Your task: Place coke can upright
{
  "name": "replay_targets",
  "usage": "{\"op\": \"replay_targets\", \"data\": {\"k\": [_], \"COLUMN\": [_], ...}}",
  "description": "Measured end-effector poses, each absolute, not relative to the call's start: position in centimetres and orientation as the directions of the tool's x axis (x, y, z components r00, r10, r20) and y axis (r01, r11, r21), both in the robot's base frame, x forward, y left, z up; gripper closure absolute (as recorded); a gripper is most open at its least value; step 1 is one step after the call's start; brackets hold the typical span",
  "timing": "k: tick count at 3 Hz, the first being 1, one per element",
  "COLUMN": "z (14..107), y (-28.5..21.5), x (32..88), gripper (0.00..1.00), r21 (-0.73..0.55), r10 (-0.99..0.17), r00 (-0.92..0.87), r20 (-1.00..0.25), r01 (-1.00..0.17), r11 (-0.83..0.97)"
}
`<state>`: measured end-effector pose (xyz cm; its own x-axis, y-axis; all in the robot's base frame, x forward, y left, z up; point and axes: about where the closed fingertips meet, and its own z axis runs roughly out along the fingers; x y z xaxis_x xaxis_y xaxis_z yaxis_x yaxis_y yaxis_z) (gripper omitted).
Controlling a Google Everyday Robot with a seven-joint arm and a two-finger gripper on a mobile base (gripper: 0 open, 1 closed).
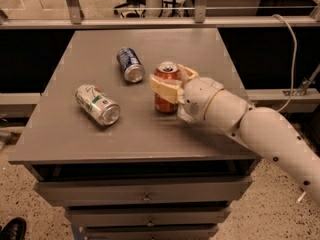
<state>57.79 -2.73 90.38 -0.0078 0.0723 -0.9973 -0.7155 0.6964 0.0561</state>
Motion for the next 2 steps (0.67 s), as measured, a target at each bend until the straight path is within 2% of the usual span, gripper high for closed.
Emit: {"op": "replay_targets", "data": {"k": [1, 2], "z": [90.19, 90.71], "y": [-2.76, -3.42], "x": [57.82, 57.5], "gripper": [0.38, 0.07], "r21": [0.072, 0.075], "r10": [0.085, 0.098], "r00": [-0.018, -0.01], "r20": [-0.996, -0.995], "r01": [-0.717, -0.724], "r11": [0.693, 0.686]}}
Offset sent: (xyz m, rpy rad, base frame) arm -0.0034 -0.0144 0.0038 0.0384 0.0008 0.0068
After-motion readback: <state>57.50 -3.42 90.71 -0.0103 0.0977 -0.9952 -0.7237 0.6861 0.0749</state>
